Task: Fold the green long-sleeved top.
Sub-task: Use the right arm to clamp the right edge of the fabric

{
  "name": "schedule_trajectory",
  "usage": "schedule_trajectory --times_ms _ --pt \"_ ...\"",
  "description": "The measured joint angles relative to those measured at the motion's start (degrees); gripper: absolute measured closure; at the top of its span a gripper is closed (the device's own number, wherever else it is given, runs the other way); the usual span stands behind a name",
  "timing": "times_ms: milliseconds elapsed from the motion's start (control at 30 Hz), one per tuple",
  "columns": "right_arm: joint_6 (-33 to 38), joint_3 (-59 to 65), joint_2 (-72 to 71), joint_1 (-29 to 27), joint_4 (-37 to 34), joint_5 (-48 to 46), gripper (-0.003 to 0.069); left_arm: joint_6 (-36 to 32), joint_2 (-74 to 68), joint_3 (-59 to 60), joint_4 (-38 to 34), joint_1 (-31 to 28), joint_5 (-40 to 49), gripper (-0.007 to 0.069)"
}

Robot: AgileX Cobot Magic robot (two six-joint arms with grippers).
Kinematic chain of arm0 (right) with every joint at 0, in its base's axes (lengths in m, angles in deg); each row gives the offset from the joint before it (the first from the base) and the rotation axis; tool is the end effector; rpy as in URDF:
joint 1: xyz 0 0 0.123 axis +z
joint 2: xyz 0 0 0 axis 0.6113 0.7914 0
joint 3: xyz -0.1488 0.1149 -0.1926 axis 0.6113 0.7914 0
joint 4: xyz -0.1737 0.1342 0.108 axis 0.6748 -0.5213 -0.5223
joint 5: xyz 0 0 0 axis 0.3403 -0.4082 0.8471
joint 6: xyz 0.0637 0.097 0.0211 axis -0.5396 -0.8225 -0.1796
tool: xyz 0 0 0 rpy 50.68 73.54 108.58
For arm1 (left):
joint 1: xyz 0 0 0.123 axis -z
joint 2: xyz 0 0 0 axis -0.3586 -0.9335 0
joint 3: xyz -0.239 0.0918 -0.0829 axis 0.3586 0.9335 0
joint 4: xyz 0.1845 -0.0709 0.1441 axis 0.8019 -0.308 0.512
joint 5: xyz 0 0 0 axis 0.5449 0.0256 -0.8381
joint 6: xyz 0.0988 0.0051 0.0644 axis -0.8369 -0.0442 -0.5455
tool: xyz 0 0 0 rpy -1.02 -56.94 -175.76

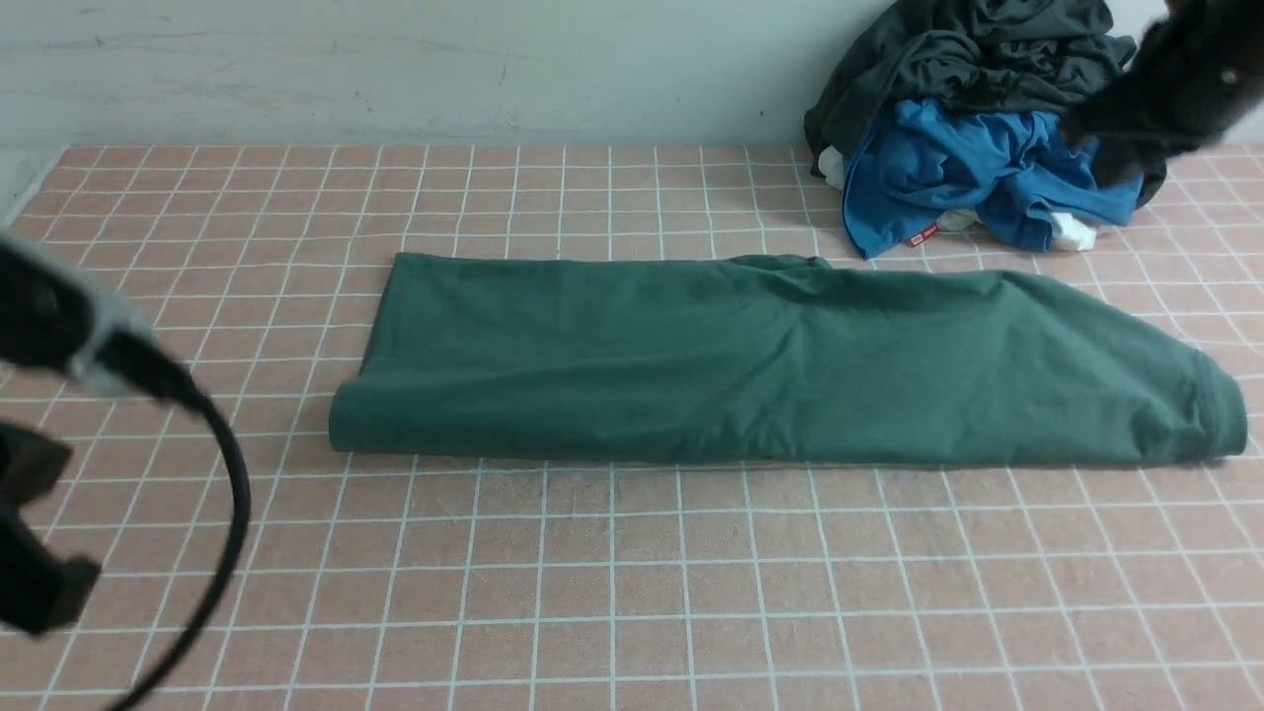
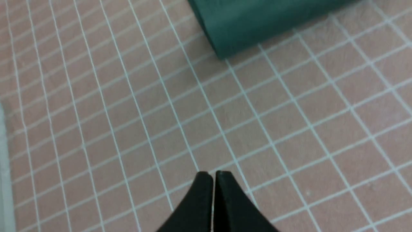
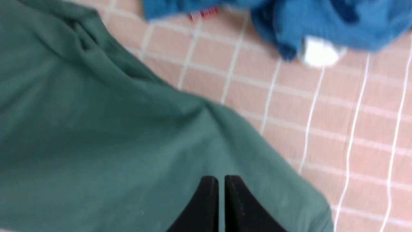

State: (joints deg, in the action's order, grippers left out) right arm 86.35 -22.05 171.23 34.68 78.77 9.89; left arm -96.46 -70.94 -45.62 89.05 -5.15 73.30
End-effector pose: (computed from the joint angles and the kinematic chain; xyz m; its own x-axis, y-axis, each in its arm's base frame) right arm 0.4372 -0.0139 0.2501 -0.9312 -0.1678 -0.3237 -0.1780 0.9840 0.0021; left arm 0.1572 -0.0248 0.2987 -0.6379 0.4372 -0.6340 0.3328 0.8989 0.2851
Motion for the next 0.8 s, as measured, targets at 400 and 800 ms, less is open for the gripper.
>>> schedule_trajectory --times_ms 400,800 --pt "-8.4 12.3 1.8 -9.7 0.7 6.1 0.0208 20.5 9.4 14.2 9.9 0.0 -18.6 0.0628" --pt "-10.9 12.6 10.7 -10.2 -1.6 7.1 0.0244 22.5 9.4 14.3 11.1 0.0 -20.1 0.0628"
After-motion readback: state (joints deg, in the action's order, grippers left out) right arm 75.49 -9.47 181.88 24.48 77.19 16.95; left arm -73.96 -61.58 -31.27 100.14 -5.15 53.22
